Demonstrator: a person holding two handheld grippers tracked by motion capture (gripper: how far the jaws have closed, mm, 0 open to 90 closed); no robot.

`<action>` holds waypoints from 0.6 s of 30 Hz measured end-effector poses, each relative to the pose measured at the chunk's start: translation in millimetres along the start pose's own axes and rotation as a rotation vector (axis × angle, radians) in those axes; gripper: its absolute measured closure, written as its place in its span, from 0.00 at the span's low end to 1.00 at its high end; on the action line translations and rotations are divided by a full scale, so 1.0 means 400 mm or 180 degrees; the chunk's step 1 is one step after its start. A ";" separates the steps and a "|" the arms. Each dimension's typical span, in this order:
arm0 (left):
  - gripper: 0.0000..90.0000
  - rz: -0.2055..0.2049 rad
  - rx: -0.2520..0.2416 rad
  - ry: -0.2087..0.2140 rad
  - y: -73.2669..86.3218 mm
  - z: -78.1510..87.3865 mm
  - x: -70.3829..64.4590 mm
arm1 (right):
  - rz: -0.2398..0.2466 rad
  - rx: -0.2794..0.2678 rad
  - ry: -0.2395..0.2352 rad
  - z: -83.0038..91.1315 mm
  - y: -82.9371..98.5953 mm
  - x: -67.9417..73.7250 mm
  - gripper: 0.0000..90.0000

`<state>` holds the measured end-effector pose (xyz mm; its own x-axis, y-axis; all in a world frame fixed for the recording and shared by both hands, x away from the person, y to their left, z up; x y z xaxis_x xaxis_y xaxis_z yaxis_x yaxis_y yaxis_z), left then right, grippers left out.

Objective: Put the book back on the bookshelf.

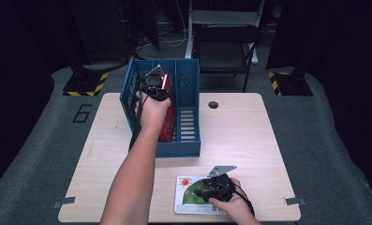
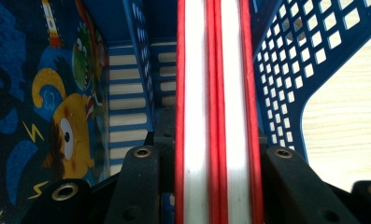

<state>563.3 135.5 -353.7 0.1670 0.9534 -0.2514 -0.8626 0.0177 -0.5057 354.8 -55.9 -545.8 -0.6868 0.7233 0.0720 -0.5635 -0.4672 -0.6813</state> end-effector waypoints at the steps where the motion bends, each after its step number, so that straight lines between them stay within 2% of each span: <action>1: 0.77 0.0008 0.0001 -0.0002 -0.004 0.002 0.002 | 0.0001 0.0001 0.0006 0.000 0.000 0.000 0.47; 10: 0.77 -0.0025 -0.0048 -0.0055 -0.026 -0.001 0.005 | -0.0003 -0.0018 -0.0005 -0.001 0.000 -0.001 0.48; 14: 0.77 -0.0040 -0.0100 -0.0054 -0.041 0.003 0.007 | -0.0020 -0.0023 0.0011 -0.001 -0.001 -0.003 0.48; 16: 0.77 -0.0019 -0.0181 -0.0044 -0.053 0.003 0.013 | -0.0025 -0.0022 0.0011 -0.001 -0.001 -0.003 0.48; 18: 0.77 -0.0002 -0.0186 -0.0047 -0.057 0.000 0.014 | -0.0011 -0.0025 0.0012 -0.001 -0.001 -0.003 0.48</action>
<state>583.7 140.5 -343.6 0.1601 0.9577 -0.2392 -0.8330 0.0010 -0.5533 356.1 -56.3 -546.1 -0.6831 0.7268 0.0716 -0.5622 -0.4606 -0.6869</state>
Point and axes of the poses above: each handheld gripper's, and its own axes: z roughly backward along the jaws, y roughly out of its underside, x roughly to its left, the point moved 6 cm from there along -z, roughly forward along the jaws, and after that the axes turned 11 degrees about y, right-handed, at the moved point
